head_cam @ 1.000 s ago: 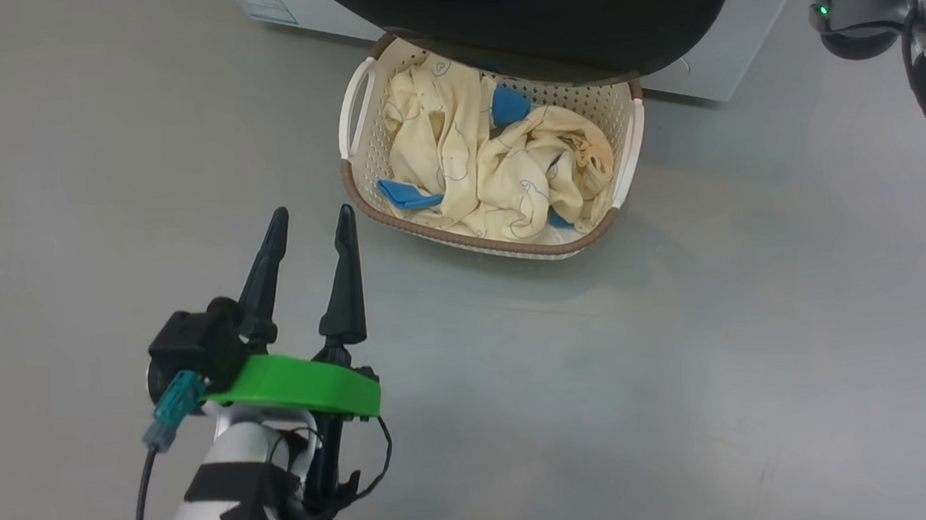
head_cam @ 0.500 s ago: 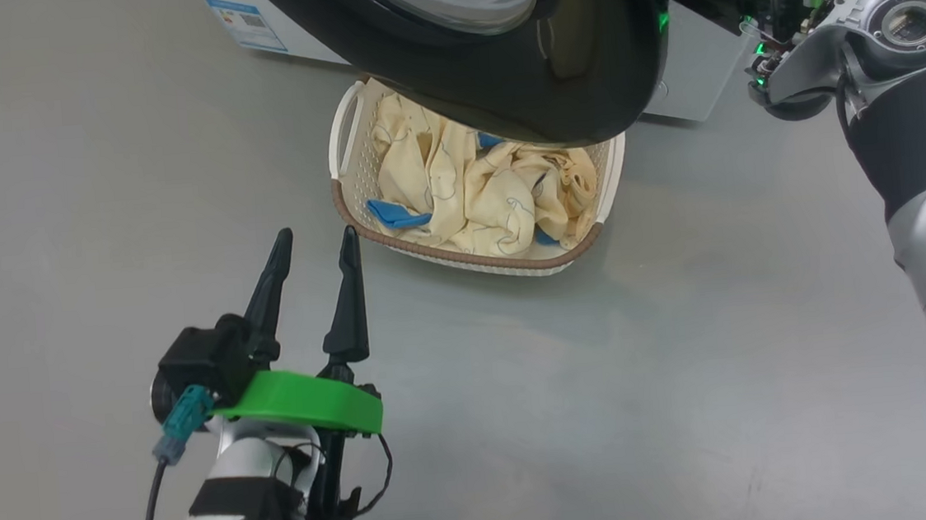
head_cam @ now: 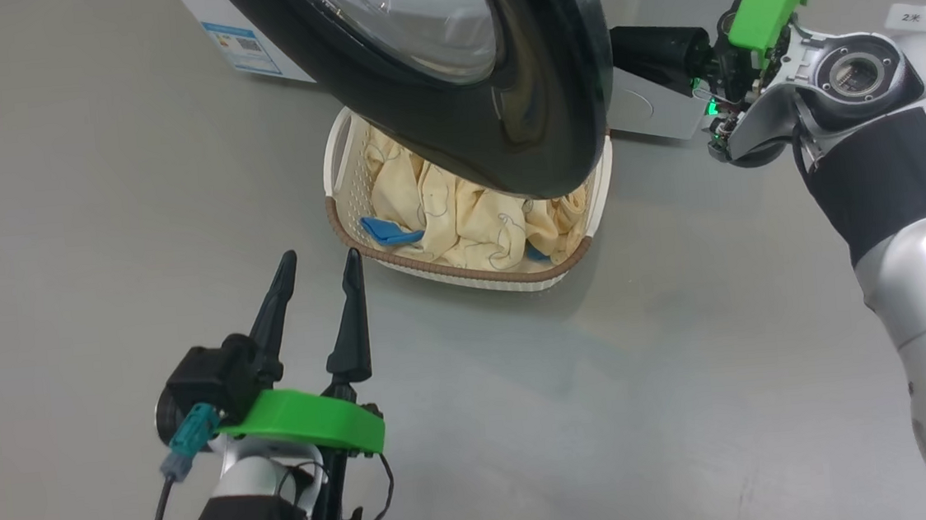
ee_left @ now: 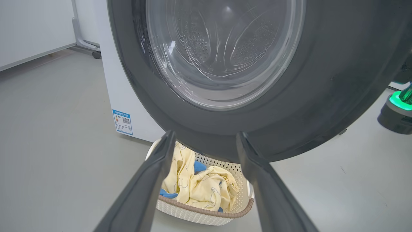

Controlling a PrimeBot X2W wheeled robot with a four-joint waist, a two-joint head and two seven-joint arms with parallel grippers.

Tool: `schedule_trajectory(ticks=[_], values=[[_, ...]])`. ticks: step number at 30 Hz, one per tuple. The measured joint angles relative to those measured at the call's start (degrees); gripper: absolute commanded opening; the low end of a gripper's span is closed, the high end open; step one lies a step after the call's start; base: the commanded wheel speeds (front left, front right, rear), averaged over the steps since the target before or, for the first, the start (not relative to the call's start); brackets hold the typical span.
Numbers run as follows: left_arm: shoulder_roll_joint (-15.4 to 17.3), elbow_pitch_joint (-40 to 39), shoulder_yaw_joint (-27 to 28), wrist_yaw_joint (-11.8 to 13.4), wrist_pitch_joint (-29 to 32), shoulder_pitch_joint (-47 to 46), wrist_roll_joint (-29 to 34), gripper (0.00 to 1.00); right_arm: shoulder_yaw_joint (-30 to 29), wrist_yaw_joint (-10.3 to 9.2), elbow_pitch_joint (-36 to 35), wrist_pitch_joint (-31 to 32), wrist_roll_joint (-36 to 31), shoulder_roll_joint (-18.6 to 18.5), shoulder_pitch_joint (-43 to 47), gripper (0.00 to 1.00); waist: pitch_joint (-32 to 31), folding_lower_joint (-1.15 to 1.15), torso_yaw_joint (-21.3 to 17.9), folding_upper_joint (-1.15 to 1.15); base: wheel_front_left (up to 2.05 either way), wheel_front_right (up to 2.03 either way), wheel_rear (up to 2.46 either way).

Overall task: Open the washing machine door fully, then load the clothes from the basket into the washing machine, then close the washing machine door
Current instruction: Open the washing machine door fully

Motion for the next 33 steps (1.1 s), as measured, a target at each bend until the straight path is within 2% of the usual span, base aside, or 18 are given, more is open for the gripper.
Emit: schedule_trajectory(ticks=[27,33], values=[[0.02,0.13,-0.18,0.00,0.00,0.02,0.00,1.00,17.88,0.00,-7.90,0.14,12.34,0.05,2.85,0.00,-0.65,0.01,0.09,0.00,0.00,0.00,0.00],[0.02,0.12,-0.14,0.00,0.00,0.04,0.00,1.00,20.20,0.00,-8.43,0.04,14.46,0.09,3.24,0.00,-0.80,0.01,0.14,0.00,0.00,0.00,0.00]])
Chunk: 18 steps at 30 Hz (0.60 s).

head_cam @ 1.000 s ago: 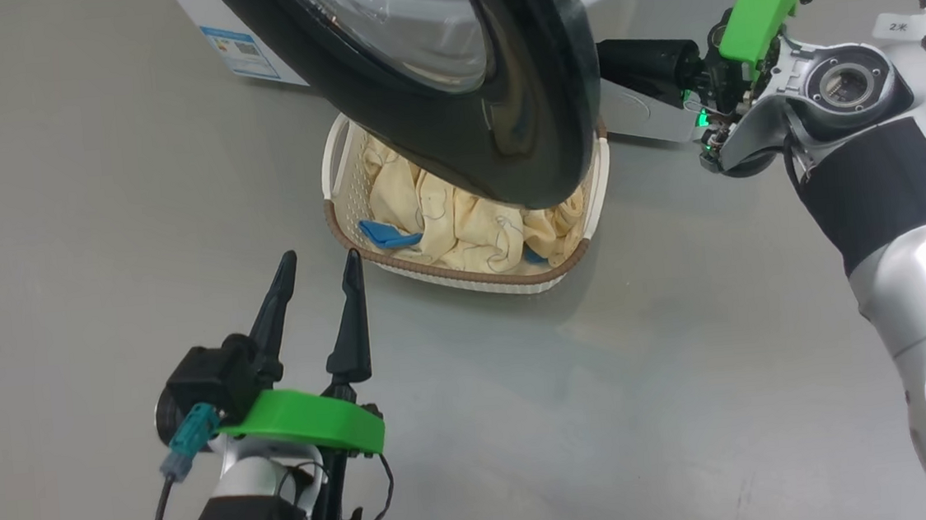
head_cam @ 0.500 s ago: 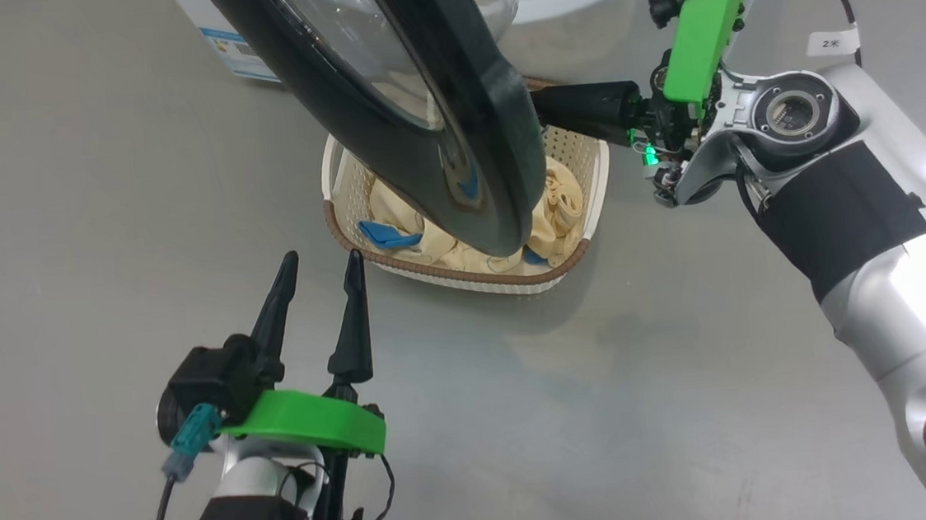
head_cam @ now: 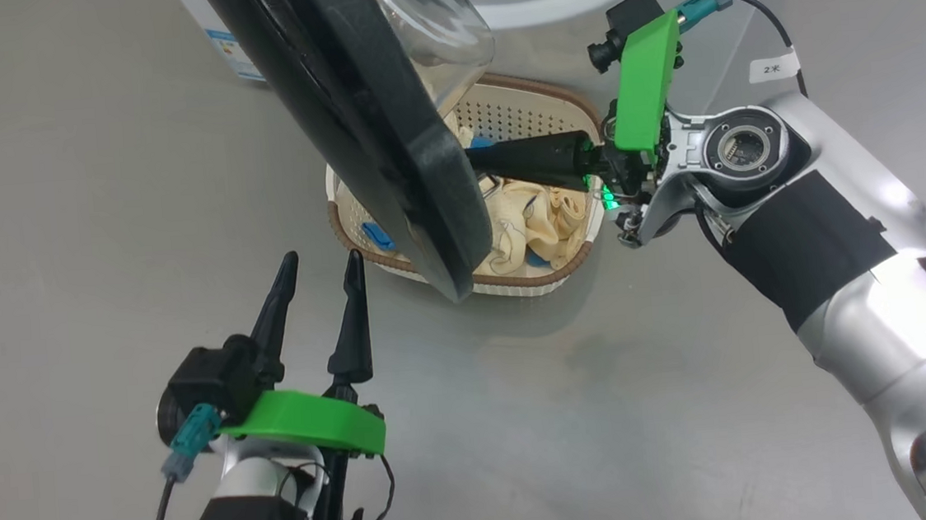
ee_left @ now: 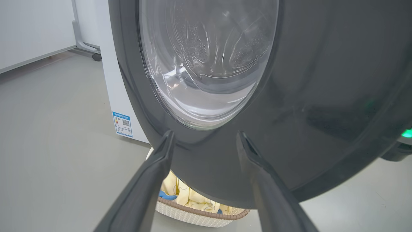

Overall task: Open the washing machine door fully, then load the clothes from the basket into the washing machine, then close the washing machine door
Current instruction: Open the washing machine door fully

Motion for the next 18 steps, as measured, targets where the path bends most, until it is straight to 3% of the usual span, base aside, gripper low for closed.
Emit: schedule_trajectory(ticks=[12,18], values=[[0.01,-0.02,0.09,0.00,0.00,0.08,0.00,1.00,3.98,0.00,-1.48,-0.97,1.99,0.01,-0.01,0.00,0.12,0.00,-0.28,0.00,0.00,0.00,0.00],[0.02,0.02,0.96,0.00,0.00,0.18,0.40,1.00,4.89,0.00,-1.56,-4.98,0.44,-0.51,0.00,0.00,-0.49,0.00,-1.31,0.00,0.00,0.00,0.00]])
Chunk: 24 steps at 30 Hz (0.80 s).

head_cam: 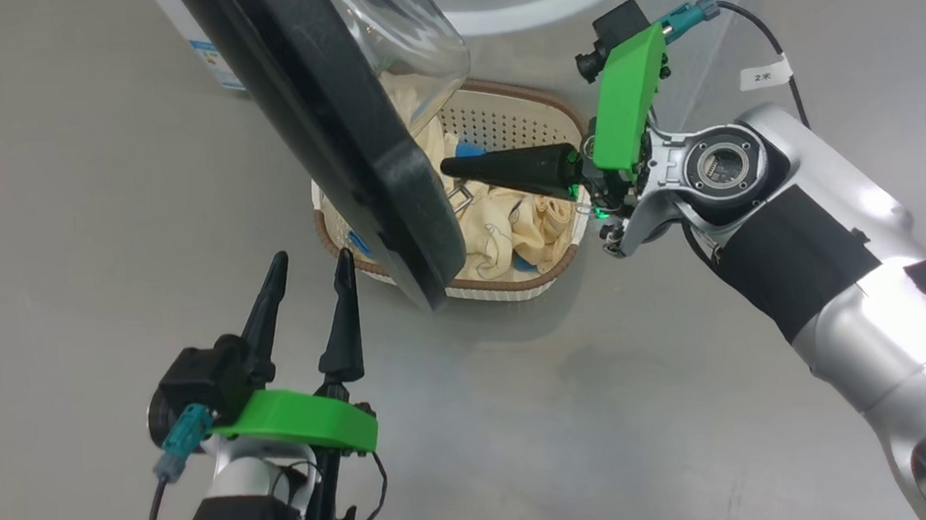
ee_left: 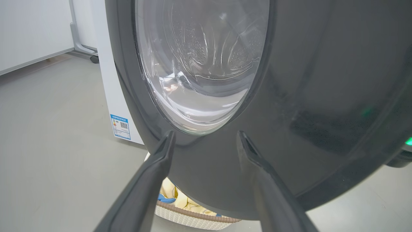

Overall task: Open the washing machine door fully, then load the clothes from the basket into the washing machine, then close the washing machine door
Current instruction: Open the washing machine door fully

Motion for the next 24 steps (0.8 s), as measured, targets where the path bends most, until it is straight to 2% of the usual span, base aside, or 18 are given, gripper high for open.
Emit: schedule_trajectory(ticks=[6,9,10,17,19,24], values=[[0.02,0.11,1.77,0.00,0.00,0.10,0.94,1.00,-0.79,0.00,-2.48,-7.00,-3.48,-2.16,2.12,0.00,-1.68,0.00,-1.49,0.00,0.00,0.00,0.00],[0.01,0.14,2.66,0.00,0.00,1.09,1.35,1.00,-0.70,0.00,-3.82,-13.95,-9.29,-4.20,3.63,0.00,-2.81,0.00,-2.60,0.00,0.00,0.00,0.00],[0.01,0.14,2.66,0.00,0.00,1.09,1.35,1.00,-0.70,0.00,-3.82,-13.95,-9.29,-4.20,3.63,0.00,-2.81,0.00,-2.60,0.00,0.00,0.00,0.00],[0.04,0.35,4.28,0.00,0.00,2.91,2.60,1.00,4.69,0.00,-10.76,-31.09,-26.84,-11.24,7.64,0.00,-6.61,0.00,-5.00,0.00,0.00,0.00,0.00],[0.11,0.35,5.23,0.00,0.00,4.18,3.14,1.00,5.52,0.00,-11.57,-38.49,-31.67,-13.26,10.85,0.00,-8.50,-0.01,-6.20,0.00,0.00,0.00,0.00],[0.19,0.37,6.22,0.00,0.00,6.75,3.66,1.00,6.01,0.00,-10.90,-48.47,-41.14,-16.00,15.70,0.00,-11.58,-0.01,-8.37,0.00,0.00,0.00,0.00]])
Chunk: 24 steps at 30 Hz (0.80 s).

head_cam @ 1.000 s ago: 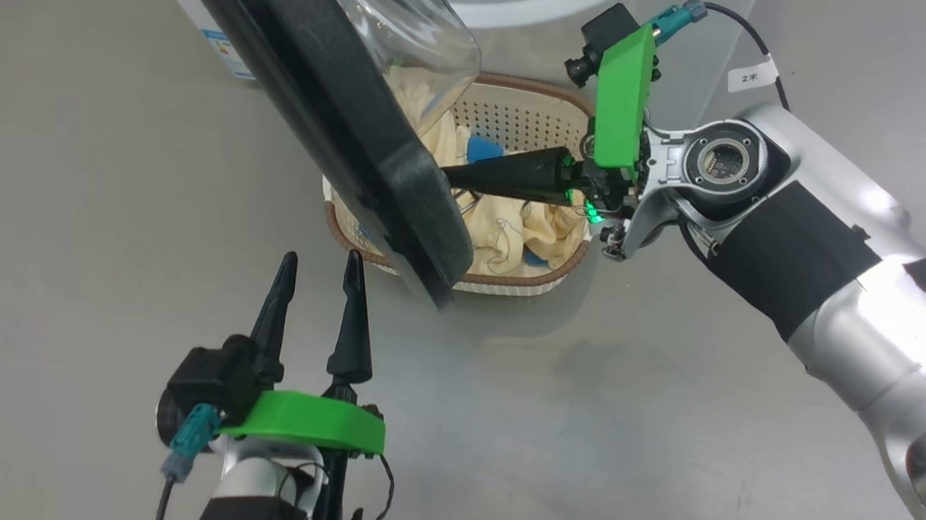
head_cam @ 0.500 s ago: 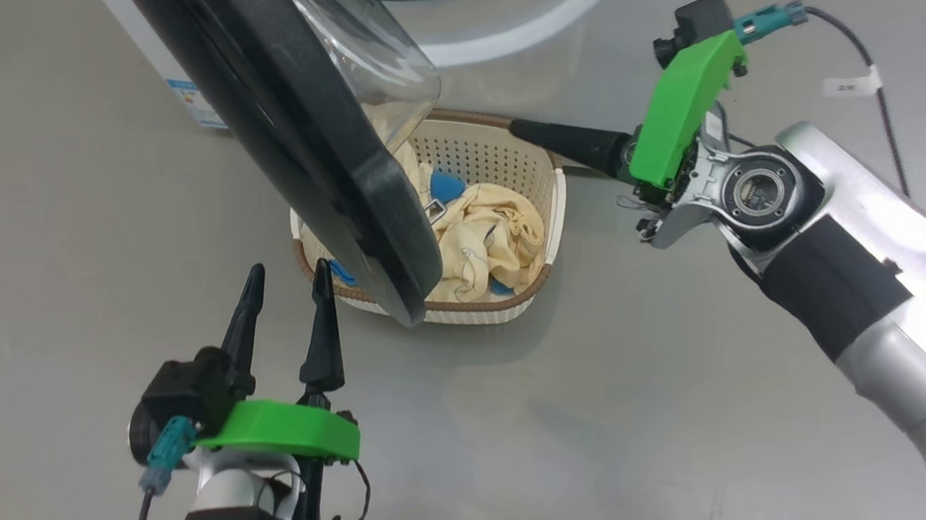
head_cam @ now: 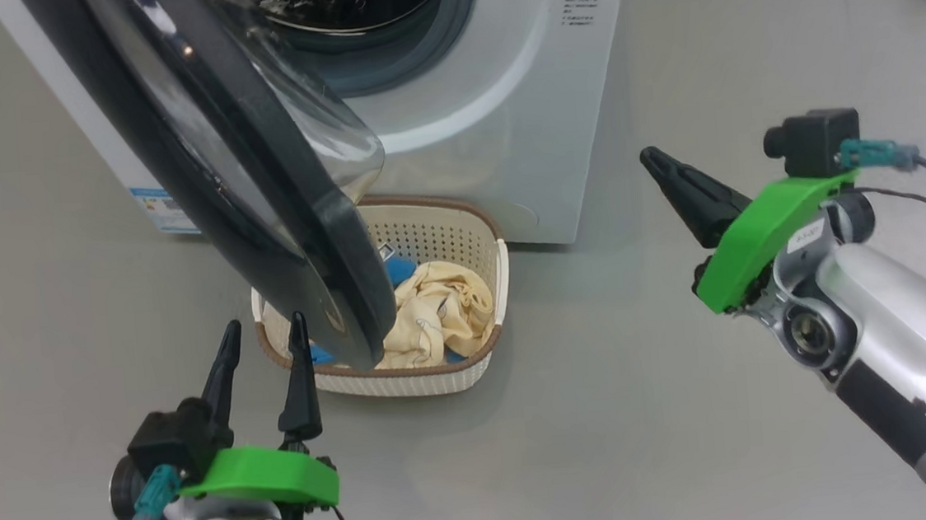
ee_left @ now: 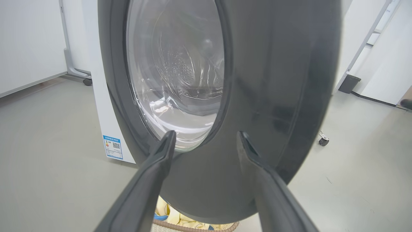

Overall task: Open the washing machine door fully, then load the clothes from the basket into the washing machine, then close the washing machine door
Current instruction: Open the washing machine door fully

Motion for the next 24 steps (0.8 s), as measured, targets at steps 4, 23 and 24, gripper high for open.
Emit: schedule_trajectory(ticks=[4,23,24], values=[[0.33,-0.04,1.33,0.00,0.00,1.55,0.02,1.00,-2.27,0.00,0.65,-4.98,-5.13,-0.04,4.37,0.00,-1.96,0.00,-2.04,0.00,0.00,0.00,0.00],[0.58,-0.70,4.27,0.00,0.00,6.08,0.51,1.00,-28.52,0.00,-5.13,-8.83,-32.75,9.75,30.52,0.00,-7.15,0.00,-7.59,0.00,0.00,0.00,0.00],[0.59,-0.70,4.41,0.00,0.00,6.15,0.51,1.00,-29.54,0.00,-5.58,-8.83,-33.66,10.40,31.29,0.00,-7.28,0.00,-7.74,0.00,0.00,0.00,0.00]])
